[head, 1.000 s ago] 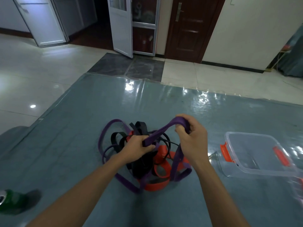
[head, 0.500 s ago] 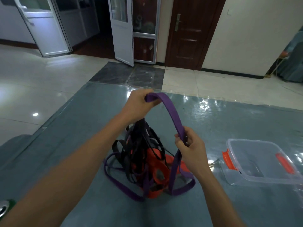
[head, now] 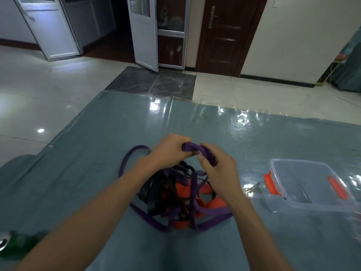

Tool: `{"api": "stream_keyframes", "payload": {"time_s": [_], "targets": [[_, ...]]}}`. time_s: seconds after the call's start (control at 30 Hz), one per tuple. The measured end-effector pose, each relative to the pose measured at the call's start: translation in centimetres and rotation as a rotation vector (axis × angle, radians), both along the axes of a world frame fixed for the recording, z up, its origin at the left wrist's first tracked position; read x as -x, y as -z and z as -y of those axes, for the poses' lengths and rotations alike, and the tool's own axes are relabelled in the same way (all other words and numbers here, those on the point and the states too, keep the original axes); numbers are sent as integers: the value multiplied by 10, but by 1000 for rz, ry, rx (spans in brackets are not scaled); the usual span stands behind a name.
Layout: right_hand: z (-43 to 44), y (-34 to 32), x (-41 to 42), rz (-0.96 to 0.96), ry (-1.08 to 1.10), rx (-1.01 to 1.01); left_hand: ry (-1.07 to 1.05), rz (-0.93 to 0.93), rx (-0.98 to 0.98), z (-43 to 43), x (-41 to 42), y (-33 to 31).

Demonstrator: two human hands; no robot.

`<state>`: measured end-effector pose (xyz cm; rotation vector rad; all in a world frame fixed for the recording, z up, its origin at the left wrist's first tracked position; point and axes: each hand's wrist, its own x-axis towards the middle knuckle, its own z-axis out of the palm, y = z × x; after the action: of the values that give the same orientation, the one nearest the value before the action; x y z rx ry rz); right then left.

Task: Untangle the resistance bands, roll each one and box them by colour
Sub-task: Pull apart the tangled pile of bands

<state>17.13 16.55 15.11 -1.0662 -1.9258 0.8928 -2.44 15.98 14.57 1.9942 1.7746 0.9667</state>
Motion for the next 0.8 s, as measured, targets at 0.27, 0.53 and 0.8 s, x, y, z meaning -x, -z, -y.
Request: {"api": "stream_keyframes", "payload": {"time_s": [0.27,0.53,0.8], "targets": [[8,-11,-12,-204,37,47,0,265,110,22,-13,76],[2,-28,-38,-434,126,38,-133,289,204,4,3,100],[-10,17,-58,-259,231,201,-184,312,87,-34,33,12]]}}
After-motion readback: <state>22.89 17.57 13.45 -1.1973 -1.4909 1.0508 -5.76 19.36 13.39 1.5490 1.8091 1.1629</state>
